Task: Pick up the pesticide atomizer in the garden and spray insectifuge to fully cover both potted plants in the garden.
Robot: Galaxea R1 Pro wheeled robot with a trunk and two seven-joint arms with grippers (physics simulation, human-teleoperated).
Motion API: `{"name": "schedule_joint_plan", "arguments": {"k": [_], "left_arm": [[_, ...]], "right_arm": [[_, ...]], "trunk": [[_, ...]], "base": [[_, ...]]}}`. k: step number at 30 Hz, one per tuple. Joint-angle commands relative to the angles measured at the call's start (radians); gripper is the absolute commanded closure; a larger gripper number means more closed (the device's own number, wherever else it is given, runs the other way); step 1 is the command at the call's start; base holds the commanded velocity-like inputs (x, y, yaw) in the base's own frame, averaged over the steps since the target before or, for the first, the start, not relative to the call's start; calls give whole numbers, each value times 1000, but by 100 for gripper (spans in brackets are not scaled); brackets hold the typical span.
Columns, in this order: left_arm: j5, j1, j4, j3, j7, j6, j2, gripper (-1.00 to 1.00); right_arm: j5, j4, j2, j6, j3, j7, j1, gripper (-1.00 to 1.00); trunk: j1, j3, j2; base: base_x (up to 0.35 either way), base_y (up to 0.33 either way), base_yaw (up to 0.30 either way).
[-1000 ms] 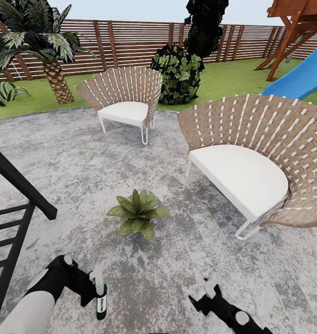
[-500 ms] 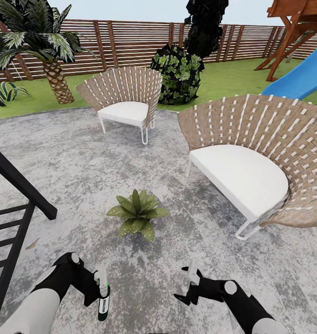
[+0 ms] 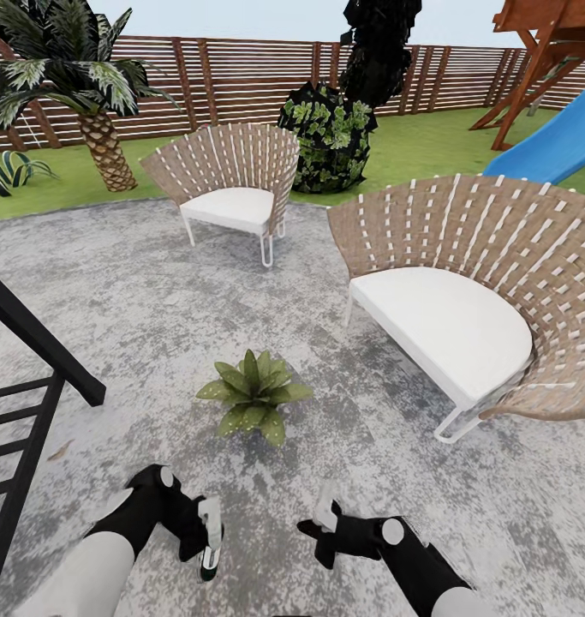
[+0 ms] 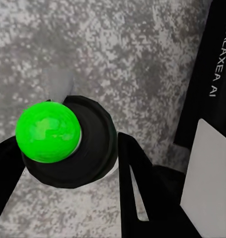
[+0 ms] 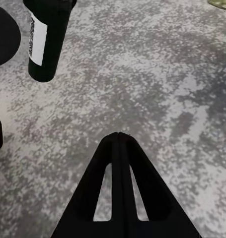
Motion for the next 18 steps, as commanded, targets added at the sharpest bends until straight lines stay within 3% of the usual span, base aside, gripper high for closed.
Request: {"name": "schedule_joint_plan", "arguments": {"k": [1,5,9,18], "left_arm": [[-7,-1,-1,-1,-2,0,-7,100],[-5,-1,-1,-59,13,-1,-20,100],[-4,-1,-1,-73,20,-9,-40,100],[4,-1,-1,-75,13,-61,-80,100]], "right_arm": [[18,-1,10,-5,-1,0,0,100],[39,-2,52,-5,-1,0,-1,100],[41,-2,76,-5,-1,0,-6,100],[42,-1,84,-5,-1,0,-11,100]], "trunk": [[0,-1,0],[0,-1,0],[0,-1,0],[0,-1,0]], "base": [[0,0,0],[0,0,0],[0,0,0],[0,0,0]]}}
